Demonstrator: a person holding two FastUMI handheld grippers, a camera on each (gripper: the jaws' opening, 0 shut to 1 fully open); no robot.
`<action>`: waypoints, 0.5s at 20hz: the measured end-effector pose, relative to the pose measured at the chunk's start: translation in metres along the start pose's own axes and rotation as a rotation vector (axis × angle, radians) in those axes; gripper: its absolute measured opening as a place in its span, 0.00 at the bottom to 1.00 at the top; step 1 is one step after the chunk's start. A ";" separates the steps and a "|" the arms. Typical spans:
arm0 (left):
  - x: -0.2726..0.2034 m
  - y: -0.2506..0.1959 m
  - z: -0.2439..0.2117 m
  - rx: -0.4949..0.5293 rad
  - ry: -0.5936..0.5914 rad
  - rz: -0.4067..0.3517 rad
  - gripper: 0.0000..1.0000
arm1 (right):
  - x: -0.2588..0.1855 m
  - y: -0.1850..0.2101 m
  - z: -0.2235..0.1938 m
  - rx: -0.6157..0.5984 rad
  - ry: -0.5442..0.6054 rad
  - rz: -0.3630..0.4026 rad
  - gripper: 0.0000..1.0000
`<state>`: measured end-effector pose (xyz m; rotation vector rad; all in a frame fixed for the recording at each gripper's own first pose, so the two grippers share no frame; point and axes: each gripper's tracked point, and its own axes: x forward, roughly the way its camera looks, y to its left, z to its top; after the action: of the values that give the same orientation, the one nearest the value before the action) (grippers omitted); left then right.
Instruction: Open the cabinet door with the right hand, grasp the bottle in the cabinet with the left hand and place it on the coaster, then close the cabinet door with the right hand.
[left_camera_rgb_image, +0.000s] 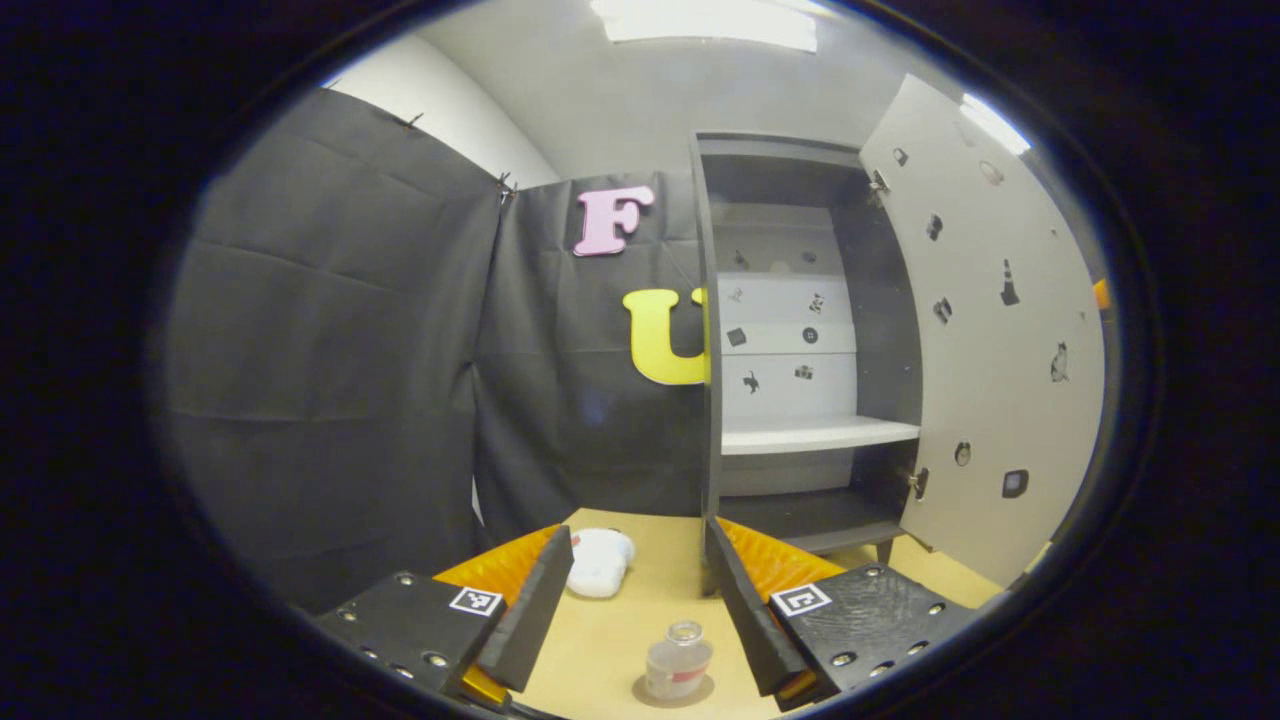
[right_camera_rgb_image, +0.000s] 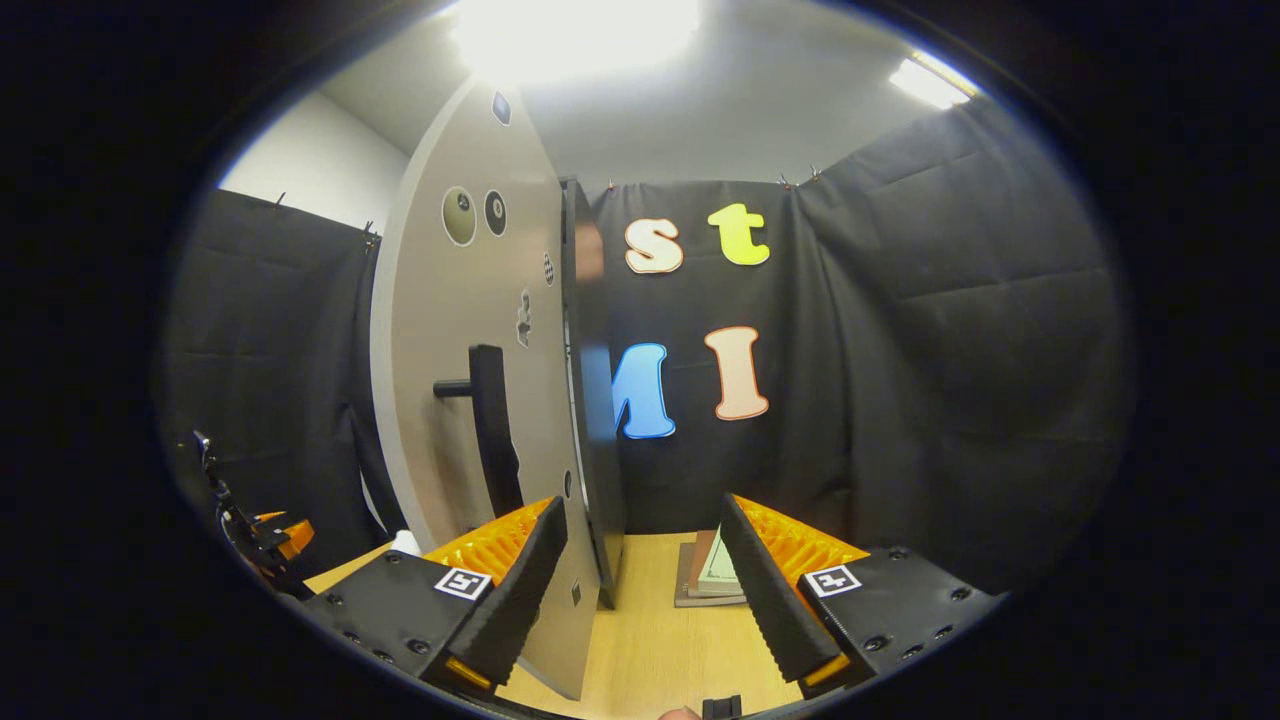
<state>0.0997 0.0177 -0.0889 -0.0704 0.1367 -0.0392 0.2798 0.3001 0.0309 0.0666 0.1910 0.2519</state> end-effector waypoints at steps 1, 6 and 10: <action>0.003 0.005 0.004 -0.004 -0.001 0.005 0.84 | 0.003 0.003 0.004 -0.008 -0.005 0.002 0.98; 0.017 0.020 0.024 -0.024 -0.021 -0.014 0.80 | 0.007 0.016 0.013 -0.081 -0.018 -0.009 0.97; 0.031 0.029 0.037 -0.031 -0.046 -0.023 0.82 | 0.011 0.027 0.012 -0.091 -0.016 0.016 0.96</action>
<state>0.1369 0.0478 -0.0584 -0.1034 0.0900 -0.0584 0.2863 0.3284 0.0429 -0.0203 0.1628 0.2755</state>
